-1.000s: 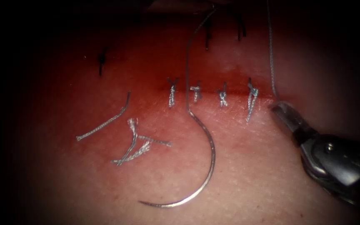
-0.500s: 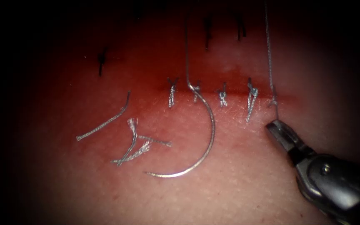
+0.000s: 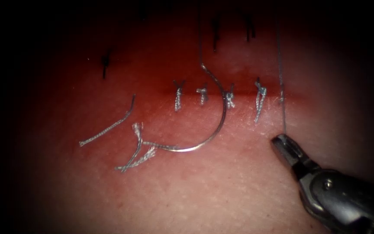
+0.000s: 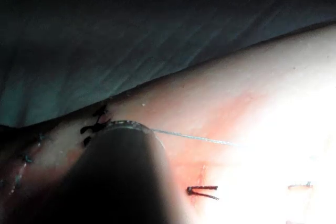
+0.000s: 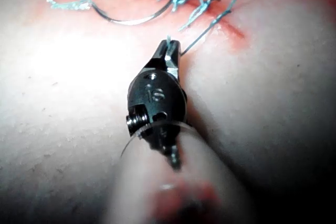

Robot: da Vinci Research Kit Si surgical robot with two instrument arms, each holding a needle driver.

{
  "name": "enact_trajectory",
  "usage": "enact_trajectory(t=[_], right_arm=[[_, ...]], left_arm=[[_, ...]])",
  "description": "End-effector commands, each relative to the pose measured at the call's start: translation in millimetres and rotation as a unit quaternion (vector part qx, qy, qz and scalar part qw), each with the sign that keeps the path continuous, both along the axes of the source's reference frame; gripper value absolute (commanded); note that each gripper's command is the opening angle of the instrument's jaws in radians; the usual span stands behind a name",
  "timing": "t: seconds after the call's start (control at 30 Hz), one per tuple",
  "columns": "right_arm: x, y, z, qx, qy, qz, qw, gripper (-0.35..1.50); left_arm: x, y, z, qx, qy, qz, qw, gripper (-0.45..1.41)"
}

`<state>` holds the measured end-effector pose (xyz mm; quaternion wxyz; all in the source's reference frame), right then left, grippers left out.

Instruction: Wound Closure

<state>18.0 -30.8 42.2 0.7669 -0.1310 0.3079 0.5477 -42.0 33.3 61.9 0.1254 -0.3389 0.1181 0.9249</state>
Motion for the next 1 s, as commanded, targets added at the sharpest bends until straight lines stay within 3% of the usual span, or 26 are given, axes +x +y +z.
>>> enact_trajectory(t=[0.03,0.17,0.4,0.53,0.63,0.7,0.8,1.0], right_arm=[[1.6,-1.4,0.3,0.008,0.001,-0.006,1.0,-0.35],[2.3,-2.5,0.4,0.014,-0.007,-0.016,1.0,-0.35],[1.6,-1.3,1.0,-0.006,-0.007,-0.033,0.999,-0.35],[0.9,-0.2,1.1,-0.016,0.042,-0.084,0.996,-0.35],[0.3,0.5,1.2,-0.028,0.058,-0.104,0.992,0.09],[-0.1,1.0,1.1,-0.038,0.071,-0.112,0.99,0.56],[-0.7,1.8,0.5,-0.047,0.09,-0.123,0.987,1.03],[-1.9,3.4,-1.4,-0.066,0.128,-0.137,0.98,1.35]], left_arm=[[-0.4,0.9,0.2,-0.002,-0.001,0.0,1.0,-0.45],[0.1,0.9,0.4,-0.004,-0.002,0.002,1.0,-0.45],[0.3,-0.7,-0.5,-0.003,-0.004,0.006,1.0,-0.45],[0.4,-3.3,-2.2,0.008,-0.009,0.015,1.0,-0.45],[0.8,-5.3,-3.9,0.016,-0.012,0.023,1.0,-0.45],[1.2,-6.9,-5.2,0.019,-0.013,0.031,0.999,-0.45],[2.1,-9.4,-7.3,0.025,-0.016,0.043,0.999,-0.45],[4.0,-14.4,-10.4,0.022,-0.017,0.063,0.998,-0.45]])
